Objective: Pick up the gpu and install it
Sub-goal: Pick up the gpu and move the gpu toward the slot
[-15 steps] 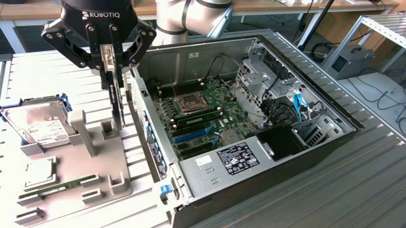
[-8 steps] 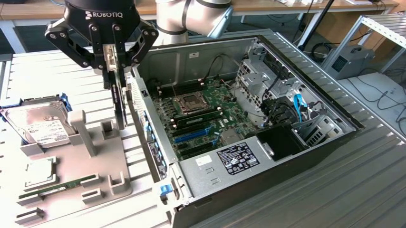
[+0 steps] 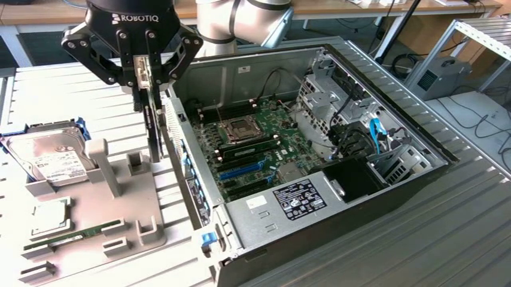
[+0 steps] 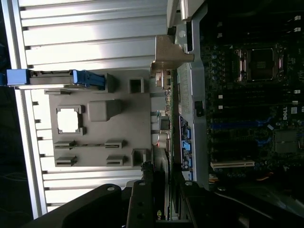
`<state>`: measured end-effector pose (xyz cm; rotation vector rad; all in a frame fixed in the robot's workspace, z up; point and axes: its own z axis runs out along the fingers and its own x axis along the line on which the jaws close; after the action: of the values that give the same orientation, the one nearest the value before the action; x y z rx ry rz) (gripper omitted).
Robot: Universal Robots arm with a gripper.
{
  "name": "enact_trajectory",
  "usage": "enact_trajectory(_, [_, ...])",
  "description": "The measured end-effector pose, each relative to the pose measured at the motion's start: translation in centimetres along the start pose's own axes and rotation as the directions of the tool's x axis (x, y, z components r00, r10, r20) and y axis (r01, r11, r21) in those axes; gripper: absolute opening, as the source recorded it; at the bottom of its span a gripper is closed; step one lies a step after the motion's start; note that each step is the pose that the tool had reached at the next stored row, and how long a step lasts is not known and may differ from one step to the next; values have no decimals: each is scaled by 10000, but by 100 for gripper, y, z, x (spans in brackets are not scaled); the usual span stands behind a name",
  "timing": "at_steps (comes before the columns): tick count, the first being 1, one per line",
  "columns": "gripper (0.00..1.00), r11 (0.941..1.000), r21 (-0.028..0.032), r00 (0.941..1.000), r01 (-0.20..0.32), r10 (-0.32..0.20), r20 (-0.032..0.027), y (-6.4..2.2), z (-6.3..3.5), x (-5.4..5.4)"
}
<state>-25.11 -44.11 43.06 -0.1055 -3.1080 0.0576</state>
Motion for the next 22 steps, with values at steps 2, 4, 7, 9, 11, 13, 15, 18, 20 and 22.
enact_trajectory(2, [26,10000,0,10000,0,0,1,0,0,-8])
enact_trajectory(4, [26,10000,2,10000,0,0,0,1,0,-15])
enact_trajectory(7, [26,10000,4,10000,0,0,1,2,-1,-26])
enact_trajectory(9, [26,10000,5,10000,0,0,0,2,-1,-32])
enact_trajectory(11, [26,10000,5,10000,0,0,1,2,-1,-39])
enact_trajectory(13, [26,10000,6,10000,0,0,1,3,-1,-47])
enact_trajectory(15, [26,10000,7,10000,0,0,1,3,-2,-54])
enact_trajectory(18, [26,10000,9,10000,0,0,1,4,-2,-63])
enact_trajectory(20, [26,10000,10,10000,-1,1,1,5,-2,-69])
enact_trajectory(22, [26,10000,11,10000,0,0,1,5,-2,-75])
